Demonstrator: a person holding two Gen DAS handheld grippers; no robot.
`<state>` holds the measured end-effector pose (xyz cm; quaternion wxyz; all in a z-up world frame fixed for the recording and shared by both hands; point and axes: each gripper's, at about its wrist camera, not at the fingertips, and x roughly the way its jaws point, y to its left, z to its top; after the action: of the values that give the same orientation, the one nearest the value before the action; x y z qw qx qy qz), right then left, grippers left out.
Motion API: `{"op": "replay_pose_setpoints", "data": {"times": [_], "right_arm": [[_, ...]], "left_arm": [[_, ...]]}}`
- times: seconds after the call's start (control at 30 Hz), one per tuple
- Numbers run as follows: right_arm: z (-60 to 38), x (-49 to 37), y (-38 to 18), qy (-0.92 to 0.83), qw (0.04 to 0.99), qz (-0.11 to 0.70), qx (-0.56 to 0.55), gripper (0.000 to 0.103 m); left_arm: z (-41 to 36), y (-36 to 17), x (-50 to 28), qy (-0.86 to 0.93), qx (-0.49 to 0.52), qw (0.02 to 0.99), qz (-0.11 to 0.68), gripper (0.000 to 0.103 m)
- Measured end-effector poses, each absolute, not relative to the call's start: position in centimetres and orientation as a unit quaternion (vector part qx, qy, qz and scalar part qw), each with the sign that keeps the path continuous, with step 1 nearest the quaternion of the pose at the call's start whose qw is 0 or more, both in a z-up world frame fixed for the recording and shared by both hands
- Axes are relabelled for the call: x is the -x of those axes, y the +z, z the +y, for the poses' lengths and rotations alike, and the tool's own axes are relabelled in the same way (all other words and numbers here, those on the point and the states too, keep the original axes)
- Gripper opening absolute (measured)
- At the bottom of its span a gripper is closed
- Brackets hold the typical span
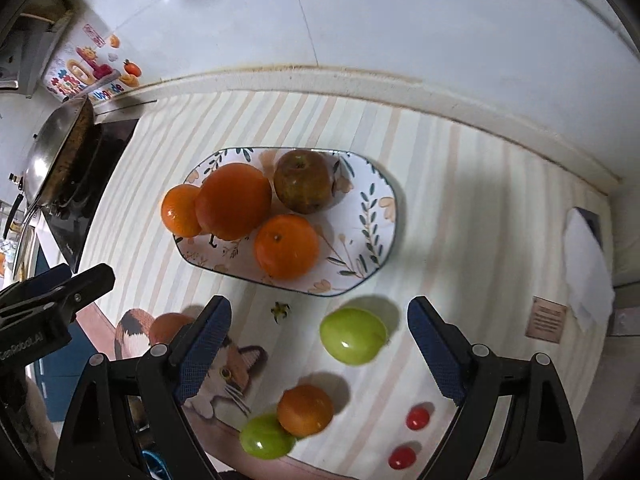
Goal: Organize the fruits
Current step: 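Lift both open tools away from the plate, then grasp the brown apple with the left tool while the right tool grasps an orange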
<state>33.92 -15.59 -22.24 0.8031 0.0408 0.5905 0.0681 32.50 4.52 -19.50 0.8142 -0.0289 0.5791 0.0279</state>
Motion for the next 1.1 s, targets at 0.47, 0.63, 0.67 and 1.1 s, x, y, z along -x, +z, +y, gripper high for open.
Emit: {"op": "replay_pose_setpoints", "data": {"times": [0.47, 0.63, 0.67, 1.1], "right_arm": [[-16.0, -27.1, -13.5, 0.077, 0.85, 0.52, -0.026, 0.092], [-16.3, -25.3, -11.6, 0.083, 0.858, 0.505, -0.035, 0.092], [-16.3, -25.0, -11.2, 0.085, 0.859, 0.503, -0.037, 0.092], [-16.5, -26.2, -21.2, 0.098, 0.787, 0.602, -0.092, 0.092]], "left_arm": [[3.7, -13.6, -26.3, 0.018, 0.034, 0.854, 0.519, 0.087], [3.4, -12.9, -24.9, 0.015, 0.034, 0.86, 0.51, 0.087], [3.3, -12.9, -24.7, 0.013, 0.036, 0.859, 0.51, 0.087], [4.7, -21.2, -27.1, 0.045, 0.018, 0.806, 0.59, 0.087]]}}
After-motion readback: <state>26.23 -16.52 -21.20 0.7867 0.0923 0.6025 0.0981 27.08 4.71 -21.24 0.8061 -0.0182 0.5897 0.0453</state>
